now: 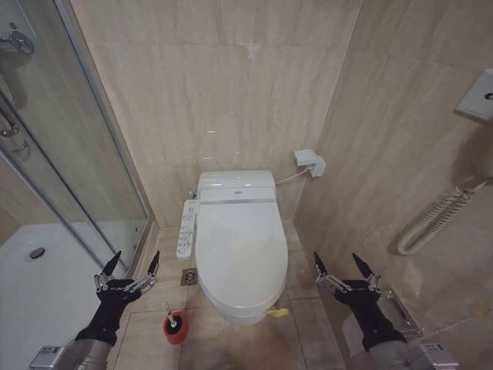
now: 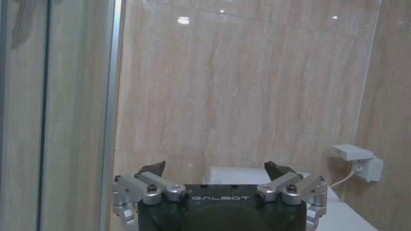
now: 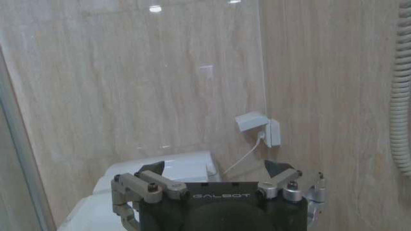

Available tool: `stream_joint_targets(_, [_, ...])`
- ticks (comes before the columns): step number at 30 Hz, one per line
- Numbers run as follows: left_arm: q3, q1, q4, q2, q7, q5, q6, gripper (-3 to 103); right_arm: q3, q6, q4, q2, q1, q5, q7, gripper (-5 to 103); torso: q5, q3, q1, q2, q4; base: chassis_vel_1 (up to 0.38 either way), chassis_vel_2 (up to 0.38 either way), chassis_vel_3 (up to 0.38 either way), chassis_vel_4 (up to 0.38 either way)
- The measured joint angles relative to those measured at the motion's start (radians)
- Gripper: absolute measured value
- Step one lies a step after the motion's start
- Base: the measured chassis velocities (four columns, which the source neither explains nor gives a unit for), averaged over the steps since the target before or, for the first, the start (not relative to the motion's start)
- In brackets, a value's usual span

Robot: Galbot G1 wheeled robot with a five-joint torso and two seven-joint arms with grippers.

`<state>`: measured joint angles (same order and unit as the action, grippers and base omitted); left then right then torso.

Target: Open the toilet lid, clean the toilet bowl with a toilet brush, close the toilet lid, and flush.

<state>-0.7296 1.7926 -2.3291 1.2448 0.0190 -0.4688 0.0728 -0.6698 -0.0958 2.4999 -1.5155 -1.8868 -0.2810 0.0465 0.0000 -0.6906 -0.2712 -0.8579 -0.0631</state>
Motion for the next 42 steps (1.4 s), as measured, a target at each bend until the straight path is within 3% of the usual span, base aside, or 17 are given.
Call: stream_joint_targets(42, [0.000,0.000,0.000,0.000,0.000,0.000,0.000,100,0.000,0.000,0.000,0.000,0.000,0.000,0.000,100,0.0000,0.000,0.000,0.000,0.0000,0.000,0.000,0.000,0.000])
